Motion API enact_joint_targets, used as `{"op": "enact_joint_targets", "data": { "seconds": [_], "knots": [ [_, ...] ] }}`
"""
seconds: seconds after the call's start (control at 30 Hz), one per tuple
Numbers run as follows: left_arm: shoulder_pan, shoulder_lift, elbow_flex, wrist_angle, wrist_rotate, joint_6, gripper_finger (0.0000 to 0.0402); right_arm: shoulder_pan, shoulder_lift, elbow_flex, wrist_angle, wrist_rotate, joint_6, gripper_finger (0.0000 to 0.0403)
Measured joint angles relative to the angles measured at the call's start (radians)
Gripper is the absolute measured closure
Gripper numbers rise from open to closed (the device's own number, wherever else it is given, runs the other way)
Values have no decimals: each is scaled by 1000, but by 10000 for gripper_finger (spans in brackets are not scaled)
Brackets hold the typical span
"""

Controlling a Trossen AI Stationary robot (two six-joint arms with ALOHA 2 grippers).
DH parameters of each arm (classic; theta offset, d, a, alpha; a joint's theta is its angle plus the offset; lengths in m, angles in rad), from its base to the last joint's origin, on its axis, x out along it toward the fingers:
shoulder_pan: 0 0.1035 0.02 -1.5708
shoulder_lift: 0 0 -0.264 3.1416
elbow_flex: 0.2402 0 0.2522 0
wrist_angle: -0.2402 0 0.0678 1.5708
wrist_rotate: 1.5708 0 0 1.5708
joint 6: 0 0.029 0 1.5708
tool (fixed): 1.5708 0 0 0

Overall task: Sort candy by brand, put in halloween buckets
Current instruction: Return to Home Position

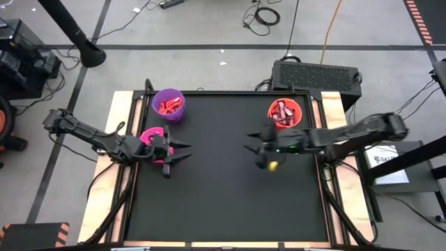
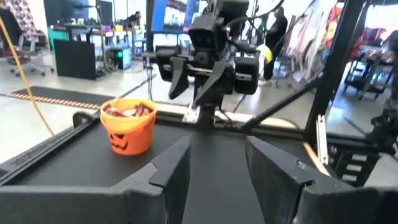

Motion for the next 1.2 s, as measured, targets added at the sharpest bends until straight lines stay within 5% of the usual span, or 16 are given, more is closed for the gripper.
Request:
{"op": "enact_joint_targets", "data": {
  "seconds": [0.23,0.5,0.83,1.2],
  "knots": [
    [0,-184,0,-134,11,27,242,10,-323,-311,151,-27,-53,219],
    [2,-417,-128,-190,-7,32,242,-10,-502,-530,406,-29,-166,390],
    [2,-591,-319,-120,-5,25,242,-29,-524,-695,487,-40,-88,400],
    [2,-831,-378,-274,27,25,242,-50,-611,-785,480,-66,-79,402]
  ]
}}
